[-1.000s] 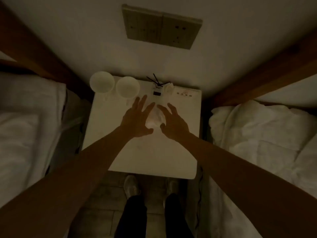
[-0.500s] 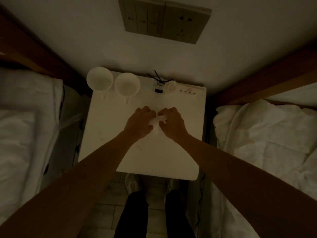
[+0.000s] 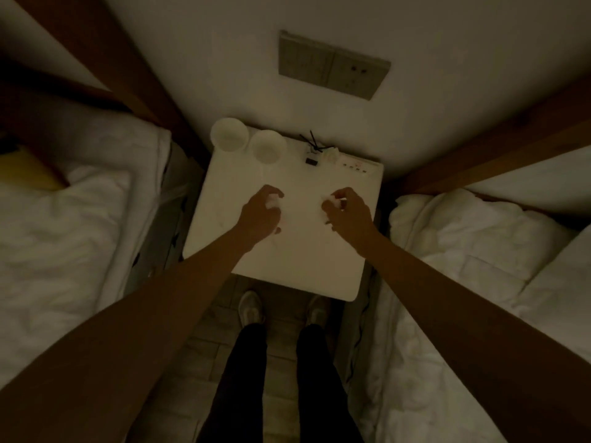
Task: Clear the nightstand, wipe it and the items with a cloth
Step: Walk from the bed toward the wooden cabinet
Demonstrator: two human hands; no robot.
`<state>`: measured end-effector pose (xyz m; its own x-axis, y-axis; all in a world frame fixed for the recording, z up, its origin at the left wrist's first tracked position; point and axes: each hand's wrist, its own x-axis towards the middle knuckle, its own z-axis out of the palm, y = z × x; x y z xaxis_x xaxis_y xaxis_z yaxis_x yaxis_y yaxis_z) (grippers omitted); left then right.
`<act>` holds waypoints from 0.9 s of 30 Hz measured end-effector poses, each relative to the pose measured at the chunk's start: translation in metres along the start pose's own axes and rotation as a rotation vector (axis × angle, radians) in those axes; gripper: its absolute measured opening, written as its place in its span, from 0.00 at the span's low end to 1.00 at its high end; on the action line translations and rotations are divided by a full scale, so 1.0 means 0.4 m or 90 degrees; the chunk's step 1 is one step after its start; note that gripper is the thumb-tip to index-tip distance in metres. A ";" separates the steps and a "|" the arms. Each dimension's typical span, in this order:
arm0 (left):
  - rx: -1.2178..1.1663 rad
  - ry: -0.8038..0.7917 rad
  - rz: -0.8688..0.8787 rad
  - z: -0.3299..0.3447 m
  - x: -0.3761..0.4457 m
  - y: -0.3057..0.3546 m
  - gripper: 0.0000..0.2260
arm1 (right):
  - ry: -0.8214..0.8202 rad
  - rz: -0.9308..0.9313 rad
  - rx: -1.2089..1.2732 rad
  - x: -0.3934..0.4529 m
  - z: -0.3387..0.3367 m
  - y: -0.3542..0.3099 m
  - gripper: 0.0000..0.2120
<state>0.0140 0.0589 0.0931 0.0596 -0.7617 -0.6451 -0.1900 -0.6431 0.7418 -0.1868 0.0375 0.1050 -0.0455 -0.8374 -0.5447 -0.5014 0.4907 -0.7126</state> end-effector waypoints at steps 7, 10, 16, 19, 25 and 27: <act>-0.148 0.064 -0.068 -0.054 -0.255 0.082 0.15 | -0.100 0.033 0.165 -0.179 -0.014 -0.136 0.10; -0.360 0.150 -0.152 -0.094 -0.337 0.082 0.13 | -0.135 0.077 0.195 -0.226 0.011 -0.192 0.11; -0.613 0.292 -0.203 -0.154 -0.469 0.040 0.11 | -0.239 0.094 0.167 -0.286 0.101 -0.288 0.06; -0.577 0.366 -0.155 -0.201 -0.564 -0.008 0.13 | -0.316 0.031 0.077 -0.344 0.174 -0.326 0.09; -0.616 0.557 -0.129 -0.285 -0.797 -0.136 0.10 | -0.447 -0.057 -0.085 -0.508 0.349 -0.379 0.11; -0.648 0.603 -0.125 -0.308 -0.885 -0.193 0.13 | -0.503 -0.089 -0.153 -0.583 0.417 -0.387 0.08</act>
<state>0.1285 0.3684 0.2867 0.7090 -0.1544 -0.6881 0.6578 -0.2068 0.7243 0.0457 0.1968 0.2686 0.6052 -0.4270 -0.6718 -0.6322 0.2550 -0.7316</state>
